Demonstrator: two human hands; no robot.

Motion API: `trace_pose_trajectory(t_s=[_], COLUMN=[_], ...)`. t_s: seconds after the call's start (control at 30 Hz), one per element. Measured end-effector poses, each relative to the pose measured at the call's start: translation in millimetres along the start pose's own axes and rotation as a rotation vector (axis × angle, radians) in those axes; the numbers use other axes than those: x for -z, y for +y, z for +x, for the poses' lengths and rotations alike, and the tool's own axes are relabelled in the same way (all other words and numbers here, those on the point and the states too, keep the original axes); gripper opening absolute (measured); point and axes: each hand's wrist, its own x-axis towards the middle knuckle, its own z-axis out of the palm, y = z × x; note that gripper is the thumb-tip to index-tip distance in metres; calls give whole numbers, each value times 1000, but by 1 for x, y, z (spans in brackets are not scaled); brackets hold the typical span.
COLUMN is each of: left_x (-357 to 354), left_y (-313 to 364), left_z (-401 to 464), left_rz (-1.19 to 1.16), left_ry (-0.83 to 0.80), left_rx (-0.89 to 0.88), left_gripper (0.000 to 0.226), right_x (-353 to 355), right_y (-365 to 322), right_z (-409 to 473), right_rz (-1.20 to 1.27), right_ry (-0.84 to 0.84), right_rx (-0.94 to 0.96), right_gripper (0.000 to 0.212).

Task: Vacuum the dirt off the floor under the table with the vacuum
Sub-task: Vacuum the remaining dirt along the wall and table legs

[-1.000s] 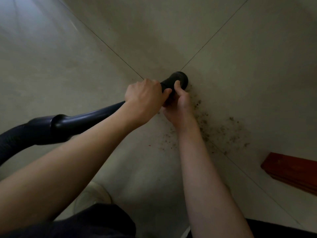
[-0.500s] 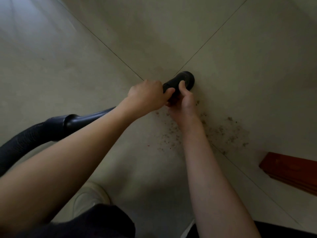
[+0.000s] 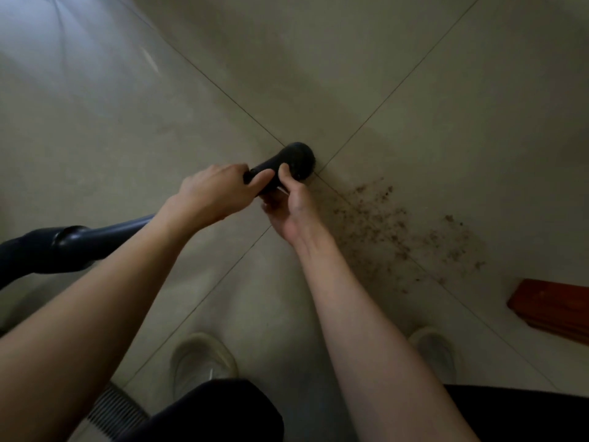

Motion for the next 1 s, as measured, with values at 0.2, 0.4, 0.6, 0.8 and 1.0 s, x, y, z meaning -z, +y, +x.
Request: trace_pose_trajectory(t_s=[0.2, 0.4, 0.6, 0.8, 1.0], left_x=[-5, -11, -18, -18, -24], left_y=[-36, -36, -22, -3, 9], left_z=[-13, -23, -28, -30, -28], left_rz=[-111, -49, 27, 88, 100], left_ry=[-72, -36, -27, 13, 34], left_rx=[32, 35, 9, -20, -47], left_gripper=[55, 57, 56, 58, 59], right_x=[-10, -12, -5, 7, 18], right_y=[22, 33, 36, 29, 21], right_z=[-12, -15, -19, -23, -21], right_rz=[-40, 0, 18, 40, 50], right_ry=[-68, 107, 193, 234, 256], right_rx=[-56, -48, -41, -34, -26], right_gripper=[30, 40, 47, 49, 50])
